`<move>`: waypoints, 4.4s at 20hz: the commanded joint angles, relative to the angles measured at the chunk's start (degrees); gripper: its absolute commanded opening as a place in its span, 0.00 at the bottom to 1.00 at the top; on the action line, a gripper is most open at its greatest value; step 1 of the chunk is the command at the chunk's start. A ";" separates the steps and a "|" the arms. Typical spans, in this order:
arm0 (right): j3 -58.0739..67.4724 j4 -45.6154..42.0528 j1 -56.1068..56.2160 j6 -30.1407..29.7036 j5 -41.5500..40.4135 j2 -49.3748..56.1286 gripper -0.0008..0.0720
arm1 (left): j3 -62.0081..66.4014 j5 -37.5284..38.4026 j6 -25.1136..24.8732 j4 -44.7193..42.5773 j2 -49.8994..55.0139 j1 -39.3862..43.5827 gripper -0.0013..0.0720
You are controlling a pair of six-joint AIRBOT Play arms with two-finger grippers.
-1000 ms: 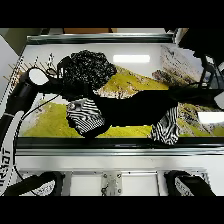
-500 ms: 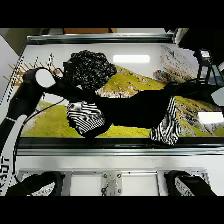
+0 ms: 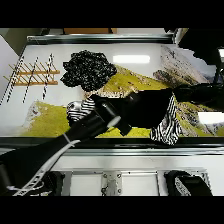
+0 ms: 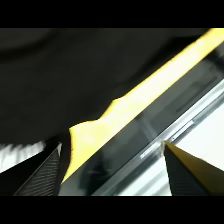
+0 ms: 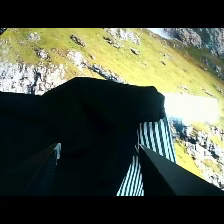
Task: Fold the clothes and pants, and hang the long-sleeved shirts on hangers.
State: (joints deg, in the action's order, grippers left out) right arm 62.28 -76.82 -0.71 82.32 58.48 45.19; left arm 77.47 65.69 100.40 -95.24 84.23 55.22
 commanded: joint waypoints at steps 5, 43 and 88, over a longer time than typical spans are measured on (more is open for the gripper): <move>-0.48 -0.15 -0.02 0.44 2.32 -0.79 0.75 | 4.68 -2.38 8.81 -16.00 11.41 5.29 0.99; -18.56 -2.14 21.97 0.98 -9.46 8.15 0.75 | 5.03 -2.71 5.64 4.37 -4.83 -10.56 0.04; 4.68 -12.48 22.58 30.64 17.18 7.76 0.04 | 20.13 8.59 -2.19 29.22 5.90 -28.41 0.89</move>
State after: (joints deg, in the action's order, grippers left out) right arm 66.92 -89.95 21.82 110.52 80.36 49.98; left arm 93.43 71.72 97.01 -67.44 87.00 28.29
